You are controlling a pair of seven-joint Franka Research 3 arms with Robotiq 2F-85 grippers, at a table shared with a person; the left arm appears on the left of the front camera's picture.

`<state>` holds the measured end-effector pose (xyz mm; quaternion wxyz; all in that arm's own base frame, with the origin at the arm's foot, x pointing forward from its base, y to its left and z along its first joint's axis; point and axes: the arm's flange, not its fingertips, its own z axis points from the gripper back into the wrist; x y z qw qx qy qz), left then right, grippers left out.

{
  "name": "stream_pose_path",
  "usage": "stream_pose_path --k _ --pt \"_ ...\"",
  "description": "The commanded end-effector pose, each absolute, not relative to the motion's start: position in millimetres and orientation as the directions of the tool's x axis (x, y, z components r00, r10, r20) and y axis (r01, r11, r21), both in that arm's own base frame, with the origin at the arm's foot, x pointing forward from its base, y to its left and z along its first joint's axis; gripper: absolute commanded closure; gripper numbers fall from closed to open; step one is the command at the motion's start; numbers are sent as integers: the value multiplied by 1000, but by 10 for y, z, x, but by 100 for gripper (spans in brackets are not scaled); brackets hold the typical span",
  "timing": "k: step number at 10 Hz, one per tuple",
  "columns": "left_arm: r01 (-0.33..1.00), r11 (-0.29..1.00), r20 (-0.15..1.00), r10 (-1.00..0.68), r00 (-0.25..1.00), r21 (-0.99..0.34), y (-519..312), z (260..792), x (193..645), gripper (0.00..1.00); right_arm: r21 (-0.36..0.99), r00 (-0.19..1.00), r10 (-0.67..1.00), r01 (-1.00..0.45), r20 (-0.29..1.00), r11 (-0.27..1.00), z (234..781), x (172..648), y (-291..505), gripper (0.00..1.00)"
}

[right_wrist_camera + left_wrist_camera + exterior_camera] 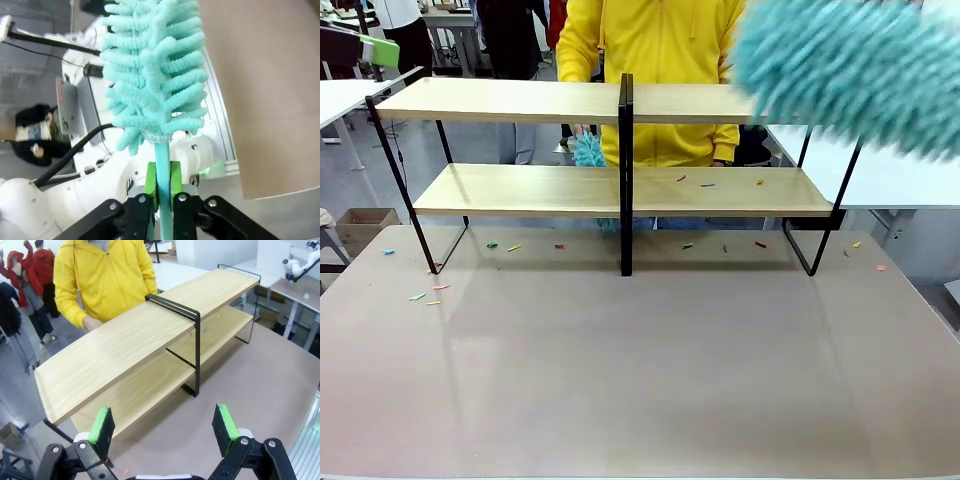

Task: Clean the shelves.
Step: Clean another randomly selected level of the Shelf with the Duster.

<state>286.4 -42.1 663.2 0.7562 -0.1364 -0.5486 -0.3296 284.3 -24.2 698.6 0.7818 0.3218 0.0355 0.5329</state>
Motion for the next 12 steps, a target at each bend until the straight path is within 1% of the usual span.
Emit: stream_pose_path --k 1,2,3,4,5,6,7,8,9,11,12 --pt "641 752 919 -345 189 150 -432 6623 2856 0 498 452 890 -787 61 365 6607 2726 422 88" --pt "641 752 919 -345 189 150 -432 6623 2856 0 458 497 865 -756 -63 468 6366 2798 684 88" --pt "641 752 919 -345 189 150 -432 6623 2856 0 435 518 853 -756 -59 489 6310 2848 743 88" --pt "641 752 919 -345 189 150 -432 6623 2856 0 507 438 897 -785 50 355 6600 2820 645 88" --pt "641 752 919 -345 189 150 -432 6623 2856 0 471 462 886 -776 -30 420 6384 2846 877 88" --pt "641 752 919 -345 189 150 -432 6623 2856 0 470 581 810 -693 -84 546 6329 3069 1043 88" --pt "641 752 919 -345 189 150 -432 6623 2856 0 413 562 810 -706 -168 576 6108 3402 1446 88" --pt "641 752 919 -345 189 150 -432 6623 2856 0 483 520 854 -739 -33 469 6134 3495 1343 88" --pt "641 752 919 -345 189 150 -432 6623 2856 0 502 556 830 -730 40 464 6309 3332 848 88" --pt "641 752 919 -345 189 150 -432 6623 2856 0 527 616 785 -690 66 497 6359 2643 -77 88" --pt "641 752 919 -345 189 150 -432 6623 2856 0 542 635 767 -678 93 496 6289 2292 -330 88"
